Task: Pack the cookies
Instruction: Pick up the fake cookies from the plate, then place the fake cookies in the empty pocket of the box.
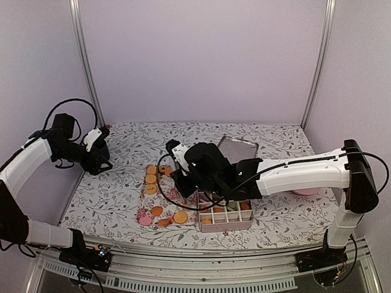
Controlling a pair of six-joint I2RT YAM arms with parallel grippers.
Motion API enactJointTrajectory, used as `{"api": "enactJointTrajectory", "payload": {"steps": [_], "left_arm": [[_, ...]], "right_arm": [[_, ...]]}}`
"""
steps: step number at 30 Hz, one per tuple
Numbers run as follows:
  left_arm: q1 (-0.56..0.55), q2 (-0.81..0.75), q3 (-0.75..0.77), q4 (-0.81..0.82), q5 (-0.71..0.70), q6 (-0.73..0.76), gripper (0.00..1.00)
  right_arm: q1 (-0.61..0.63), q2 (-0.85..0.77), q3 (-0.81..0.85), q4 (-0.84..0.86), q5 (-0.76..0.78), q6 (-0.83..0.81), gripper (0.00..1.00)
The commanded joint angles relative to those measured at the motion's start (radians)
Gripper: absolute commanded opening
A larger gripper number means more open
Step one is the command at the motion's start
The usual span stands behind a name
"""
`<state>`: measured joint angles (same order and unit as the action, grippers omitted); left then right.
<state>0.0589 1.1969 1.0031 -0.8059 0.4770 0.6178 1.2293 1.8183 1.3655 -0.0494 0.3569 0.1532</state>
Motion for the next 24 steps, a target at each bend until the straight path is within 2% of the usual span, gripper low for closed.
{"api": "enactJointTrajectory", "payload": {"steps": [1,5,12,18,24], "left_arm": [[0.002,-0.026,0.011,0.001,-0.002,0.011,0.85],[0.003,-0.029,0.014,0.0,-0.004,0.016,0.85],[0.003,-0.027,0.02,-0.002,0.003,0.017,0.85],[0.001,-0.024,0.025,-0.001,0.006,0.019,0.85],[-0.001,-0.019,0.028,0.0,0.017,0.011,0.85]], "right_arm": [[-0.002,-0.06,0.007,-0.001,-0.013,0.013,0.09],[-0.002,-0.117,-0.025,0.0,-0.017,0.046,0.0],[-0.002,-0.299,-0.073,-0.061,-0.037,0.082,0.0],[-0.002,-0.467,-0.159,-0.218,-0.058,0.118,0.0],[-0.002,-0.563,-0.245,-0.334,-0.062,0.156,0.01]]}}
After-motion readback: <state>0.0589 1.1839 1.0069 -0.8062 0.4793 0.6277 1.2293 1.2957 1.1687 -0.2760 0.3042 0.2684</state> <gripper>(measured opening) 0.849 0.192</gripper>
